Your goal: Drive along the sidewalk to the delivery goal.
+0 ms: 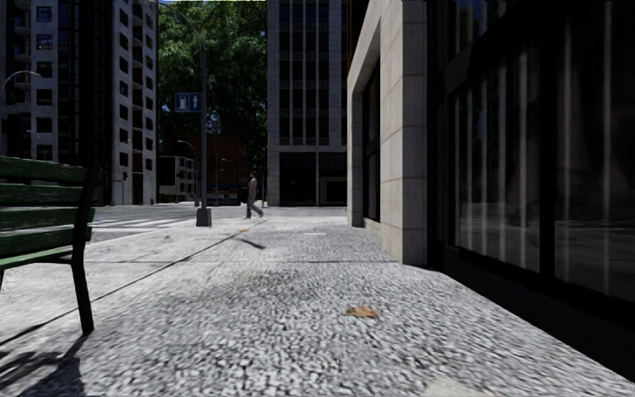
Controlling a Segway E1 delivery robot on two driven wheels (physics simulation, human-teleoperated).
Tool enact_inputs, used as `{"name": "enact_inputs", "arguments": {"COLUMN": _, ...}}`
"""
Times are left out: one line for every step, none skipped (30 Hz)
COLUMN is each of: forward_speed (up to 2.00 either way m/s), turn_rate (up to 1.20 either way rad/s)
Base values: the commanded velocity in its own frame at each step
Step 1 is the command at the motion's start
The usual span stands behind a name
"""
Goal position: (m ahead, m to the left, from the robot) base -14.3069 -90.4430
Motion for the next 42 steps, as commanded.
{"name": "enact_inputs", "arguments": {"forward_speed": 2.00, "turn_rate": 0.00}}
{"name": "enact_inputs", "arguments": {"forward_speed": 2.00, "turn_rate": 0.00}}
{"name": "enact_inputs", "arguments": {"forward_speed": 2.00, "turn_rate": 0.00}}
{"name": "enact_inputs", "arguments": {"forward_speed": 2.00, "turn_rate": 0.00}}
{"name": "enact_inputs", "arguments": {"forward_speed": 2.00, "turn_rate": 0.00}}
{"name": "enact_inputs", "arguments": {"forward_speed": 2.00, "turn_rate": 0.00}}
{"name": "enact_inputs", "arguments": {"forward_speed": 2.00, "turn_rate": 0.00}}
{"name": "enact_inputs", "arguments": {"forward_speed": 2.00, "turn_rate": 0.00}}
{"name": "enact_inputs", "arguments": {"forward_speed": 2.00, "turn_rate": 0.00}}
{"name": "enact_inputs", "arguments": {"forward_speed": 2.00, "turn_rate": 0.00}}
{"name": "enact_inputs", "arguments": {"forward_speed": 2.00, "turn_rate": 0.00}}
{"name": "enact_inputs", "arguments": {"forward_speed": 2.00, "turn_rate": 0.00}}
{"name": "enact_inputs", "arguments": {"forward_speed": 2.00, "turn_rate": 0.00}}
{"name": "enact_inputs", "arguments": {"forward_speed": 2.00, "turn_rate": 0.00}}
{"name": "enact_inputs", "arguments": {"forward_speed": 2.00, "turn_rate": 0.00}}
{"name": "enact_inputs", "arguments": {"forward_speed": 2.00, "turn_rate": 0.00}}
{"name": "enact_inputs", "arguments": {"forward_speed": 2.00, "turn_rate": 0.00}}
{"name": "enact_inputs", "arguments": {"forward_speed": 2.00, "turn_rate": 0.00}}
{"name": "enact_inputs", "arguments": {"forward_speed": 2.00, "turn_rate": 0.00}}
{"name": "enact_inputs", "arguments": {"forward_speed": 2.00, "turn_rate": 0.00}}
{"name": "enact_inputs", "arguments": {"forward_speed": 2.00, "turn_rate": 0.00}}
{"name": "enact_inputs", "arguments": {"forward_speed": 2.00, "turn_rate": 0.00}}
{"name": "enact_inputs", "arguments": {"forward_speed": 2.00, "turn_rate": 0.00}}
{"name": "enact_inputs", "arguments": {"forward_speed": 2.00, "turn_rate": 0.00}}
{"name": "enact_inputs", "arguments": {"forward_speed": 2.00, "turn_rate": 0.00}}
{"name": "enact_inputs", "arguments": {"forward_speed": 2.00, "turn_rate": 0.00}}
{"name": "enact_inputs", "arguments": {"forward_speed": 2.00, "turn_rate": 0.00}}
{"name": "enact_inputs", "arguments": {"forward_speed": 2.00, "turn_rate": 0.00}}
{"name": "enact_inputs", "arguments": {"forward_speed": 2.00, "turn_rate": 0.00}}
{"name": "enact_inputs", "arguments": {"forward_speed": 2.00, "turn_rate": 0.00}}
{"name": "enact_inputs", "arguments": {"forward_speed": 2.00, "turn_rate": 0.00}}
{"name": "enact_inputs", "arguments": {"forward_speed": 2.00, "turn_rate": 0.00}}
{"name": "enact_inputs", "arguments": {"forward_speed": 2.00, "turn_rate": 0.00}}
{"name": "enact_inputs", "arguments": {"forward_speed": 2.00, "turn_rate": 0.00}}
{"name": "enact_inputs", "arguments": {"forward_speed": 2.00, "turn_rate": 0.00}}
{"name": "enact_inputs", "arguments": {"forward_speed": 2.00, "turn_rate": 0.00}}
{"name": "enact_inputs", "arguments": {"forward_speed": 2.00, "turn_rate": 0.00}}
{"name": "enact_inputs", "arguments": {"forward_speed": 2.00, "turn_rate": 0.00}}
{"name": "enact_inputs", "arguments": {"forward_speed": 2.00, "turn_rate": 0.00}}
{"name": "enact_inputs", "arguments": {"forward_speed": 2.00, "turn_rate": 0.00}}
{"name": "enact_inputs", "arguments": {"forward_speed": 2.00, "turn_rate": 0.00}}
{"name": "enact_inputs", "arguments": {"forward_speed": 2.00, "turn_rate": 0.00}}
